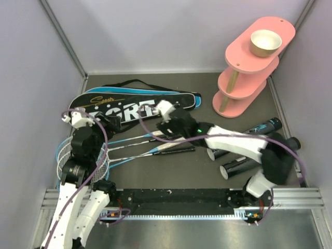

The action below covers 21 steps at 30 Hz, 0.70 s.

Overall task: Pack up the badminton gear
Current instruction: Open the racket bag at the center of the board.

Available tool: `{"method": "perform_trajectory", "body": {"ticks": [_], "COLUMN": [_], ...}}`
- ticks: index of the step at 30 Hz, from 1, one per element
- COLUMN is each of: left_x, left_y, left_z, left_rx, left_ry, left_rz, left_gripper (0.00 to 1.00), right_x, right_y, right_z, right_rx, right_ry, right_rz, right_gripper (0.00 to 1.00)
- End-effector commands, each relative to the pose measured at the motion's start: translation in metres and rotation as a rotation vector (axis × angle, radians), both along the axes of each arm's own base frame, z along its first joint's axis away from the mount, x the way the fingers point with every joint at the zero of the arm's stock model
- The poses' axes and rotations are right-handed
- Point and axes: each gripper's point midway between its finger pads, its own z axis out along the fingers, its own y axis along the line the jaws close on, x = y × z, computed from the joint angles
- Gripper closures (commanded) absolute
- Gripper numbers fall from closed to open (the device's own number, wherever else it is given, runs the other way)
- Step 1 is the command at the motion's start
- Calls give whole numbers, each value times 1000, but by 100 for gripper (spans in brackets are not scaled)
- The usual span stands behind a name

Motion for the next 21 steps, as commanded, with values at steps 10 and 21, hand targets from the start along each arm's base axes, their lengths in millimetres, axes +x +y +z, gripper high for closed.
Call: {"method": "perform_trajectory", "body": {"ticks": [10, 21], "left_x": [-30, -36], "left_y": [-6, -1], "left_z": [3, -6], "left_rx": [188, 260], "left_ry": [-101, -102], "left_rz": [-127, -122], "left_gripper": [16, 16], "right_x": [111, 148], "right_y": [107, 120], "right_z": [-91, -108], "right_rx": [-564, -608], "right_ry": [-299, -364], "right_rz": [389, 337], "right_gripper": [30, 43]}}
